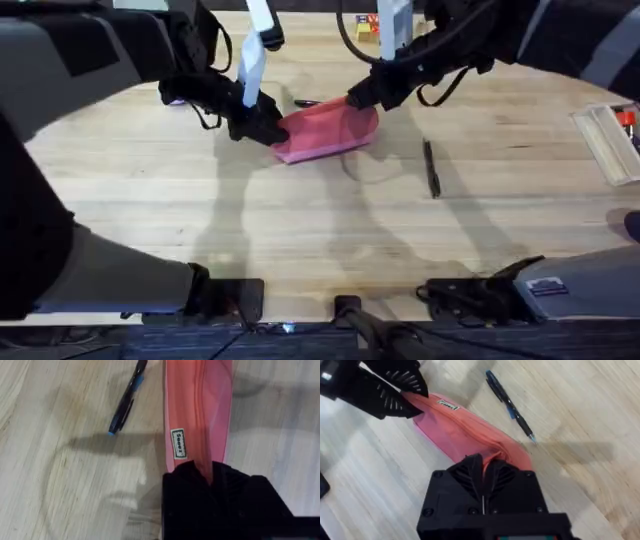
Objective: Unzip the bag, pick up the pens from the table one at a time and place them inside, then zip the bag closed.
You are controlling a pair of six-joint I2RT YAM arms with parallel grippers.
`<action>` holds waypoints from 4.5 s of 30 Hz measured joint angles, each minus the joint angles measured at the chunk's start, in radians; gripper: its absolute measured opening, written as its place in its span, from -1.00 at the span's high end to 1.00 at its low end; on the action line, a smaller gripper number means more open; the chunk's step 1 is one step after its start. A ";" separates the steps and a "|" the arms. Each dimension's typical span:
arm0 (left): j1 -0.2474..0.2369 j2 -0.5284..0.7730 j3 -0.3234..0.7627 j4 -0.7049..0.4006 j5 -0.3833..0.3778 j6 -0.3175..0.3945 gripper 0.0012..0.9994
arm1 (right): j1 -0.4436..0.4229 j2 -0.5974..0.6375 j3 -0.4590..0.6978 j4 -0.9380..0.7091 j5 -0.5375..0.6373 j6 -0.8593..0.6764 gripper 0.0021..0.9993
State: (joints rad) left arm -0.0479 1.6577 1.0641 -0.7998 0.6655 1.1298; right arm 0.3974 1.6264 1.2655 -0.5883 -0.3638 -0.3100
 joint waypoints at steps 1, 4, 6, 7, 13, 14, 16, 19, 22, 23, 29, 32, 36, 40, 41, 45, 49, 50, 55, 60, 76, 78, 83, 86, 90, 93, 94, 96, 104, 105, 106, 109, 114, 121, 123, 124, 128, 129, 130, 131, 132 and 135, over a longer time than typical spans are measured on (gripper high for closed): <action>0.000 0.000 0.000 0.000 0.000 0.000 0.92 | 0.003 0.001 0.000 0.003 -0.001 0.003 0.94; 0.000 0.000 0.000 -0.001 -0.001 0.000 0.92 | 0.019 0.010 0.000 0.012 -0.003 0.008 0.94; 0.000 0.000 0.000 -0.001 -0.001 0.000 0.92 | 0.032 0.016 0.000 0.014 -0.002 0.011 0.94; 0.000 0.000 0.000 -0.001 -0.001 0.000 0.92 | 0.037 0.017 0.000 0.014 -0.002 0.011 0.94; 0.000 0.000 0.000 0.000 -0.001 0.000 0.92 | 0.040 0.017 0.000 0.020 0.001 0.011 0.94; 0.000 0.000 0.000 0.000 -0.001 0.000 0.92 | 0.040 0.017 0.000 0.020 0.000 0.012 0.94; 0.000 0.000 0.000 0.000 -0.001 0.000 0.92 | 0.040 0.017 0.000 0.020 -0.002 0.012 0.94; 0.000 0.000 0.000 0.000 -0.001 0.000 0.92 | 0.041 0.017 0.000 0.020 -0.011 0.015 0.94; 0.000 0.000 0.000 -0.001 -0.001 0.000 0.92 | 0.053 0.017 0.000 0.020 -0.015 0.015 0.94; 0.000 0.000 0.000 -0.001 -0.001 0.000 0.92 | 0.060 0.017 0.000 0.021 -0.015 0.016 0.94; 0.000 0.000 0.000 -0.003 -0.008 0.000 0.92 | 0.119 0.029 0.000 0.075 -0.034 0.036 0.94; 0.000 0.000 0.000 -0.001 -0.008 0.000 0.92 | 0.156 0.044 0.000 0.120 -0.063 0.060 0.94; 0.000 0.000 0.000 -0.002 -0.004 0.000 0.92 | 0.213 0.069 0.000 0.169 -0.132 0.103 0.94; 0.000 0.000 0.000 -0.001 -0.004 0.000 0.92 | 0.225 0.087 0.000 0.174 -0.156 0.125 0.94; 0.000 0.000 0.000 -0.001 -0.004 0.000 0.92 | 0.227 0.088 0.000 0.174 -0.158 0.130 0.94; 0.000 0.000 0.000 -0.001 -0.004 0.000 0.92 | 0.232 0.089 0.000 0.177 -0.192 0.136 0.94; 0.000 0.000 0.000 -0.001 -0.003 0.000 0.92 | 0.239 0.089 0.000 0.178 -0.221 0.143 0.94; 0.000 0.000 0.000 -0.001 -0.003 0.000 0.92 | 0.241 0.089 0.000 0.178 -0.223 0.143 0.94; 0.000 0.000 0.000 0.001 -0.004 0.010 0.92 | 0.264 0.089 0.000 0.201 -0.235 0.145 0.94; 0.000 0.000 0.000 0.003 -0.006 0.023 0.92 | 0.271 0.089 0.000 0.207 -0.228 0.145 0.94; 0.000 0.000 0.000 0.022 -0.010 0.015 0.92 | 0.228 0.028 0.009 0.051 -0.336 0.094 -0.99; 0.000 0.000 0.000 0.022 -0.008 0.015 0.92 | 0.195 -0.003 0.009 0.024 -0.334 0.070 -0.99; 0.000 0.000 0.000 0.022 -0.008 0.015 0.92 | 0.128 -0.132 0.009 -0.031 -0.275 0.025 -0.99; 0.000 0.000 0.000 0.022 -0.008 0.015 0.92 | 0.112 -0.227 0.009 -0.060 -0.198 0.006 -0.99; 0.000 0.000 0.000 0.022 -0.008 0.015 0.92 | 0.110 -0.336 0.011 -0.111 -0.056 -0.010 -0.99; 0.000 0.000 0.000 0.022 -0.008 0.015 0.92 | 0.110 -0.385 0.011 -0.149 0.043 -0.014 -0.99; 0.000 0.000 0.000 0.022 -0.008 0.015 0.92 | 0.110 -0.396 0.011 -0.158 0.075 -0.015 -0.99; 0.000 0.000 0.000 0.022 -0.008 0.015 0.92 | 0.110 -0.406 0.011 -0.165 0.119 -0.017 -0.99; -0.005 0.000 0.000 0.026 -0.007 0.014 -0.34 | 0.109 -0.407 0.011 -0.169 0.187 -0.021 -0.99; -0.006 0.000 0.000 0.026 -0.007 0.014 -0.69 | 0.109 -0.407 0.011 -0.169 0.190 -0.022 -0.99; -0.007 0.000 0.000 0.026 -0.006 0.009 -0.90 | 0.109 -0.407 0.011 -0.169 0.192 -0.024 -0.99; -0.008 0.000 0.000 0.026 -0.006 0.008 -0.98 | 0.109 -0.407 0.011 -0.169 0.193 -0.025 -0.99; -0.008 0.000 0.001 0.022 -0.006 -0.011 -0.99 | 0.109 -0.407 0.011 -0.168 0.196 -0.040 -0.99; 0.002 -0.052 0.100 -0.089 -0.009 -0.084 -0.99 | 0.108 -0.371 0.083 -0.284 0.200 -0.087 -0.99; 0.011 -0.102 0.140 -0.127 -0.011 -0.091 -0.99 | 0.108 -0.327 0.154 -0.351 0.201 -0.117 -0.99; 0.016 -0.130 0.157 -0.148 -0.013 -0.094 -0.99 | 0.108 -0.306 0.187 -0.378 0.203 -0.130 -0.99; 0.025 -0.233 0.197 -0.229 -0.033 -0.098 -0.99 | 0.107 -0.190 0.357 -0.516 0.204 -0.200 -0.99; 0.025 -0.253 0.199 -0.249 -0.036 -0.098 -0.99 | 0.107 -0.157 0.399 -0.549 0.204 -0.222 -0.99; 0.025 -0.274 0.199 -0.275 -0.040 -0.101 -0.99 | 0.107 -0.128 0.436 -0.581 0.204 -0.243 -0.99; 0.025 -0.289 0.199 -0.297 -0.045 -0.106 -0.99 | 0.107 -0.092 0.478 -0.620 0.204 -0.269 -0.98; 0.025 -0.303 0.199 -0.319 -0.050 -0.110 -0.99 | 0.107 -0.061 0.513 -0.650 0.204 -0.293 -0.98; 0.025 -0.333 0.199 -0.377 -0.063 -0.119 -0.99 | 0.107 0.029 0.607 -0.729 0.196 -0.382 -0.98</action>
State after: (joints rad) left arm -0.0227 1.3247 1.2633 -1.1766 0.6024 1.0106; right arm 0.5045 1.6558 1.8722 -1.3176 -0.1678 -0.6916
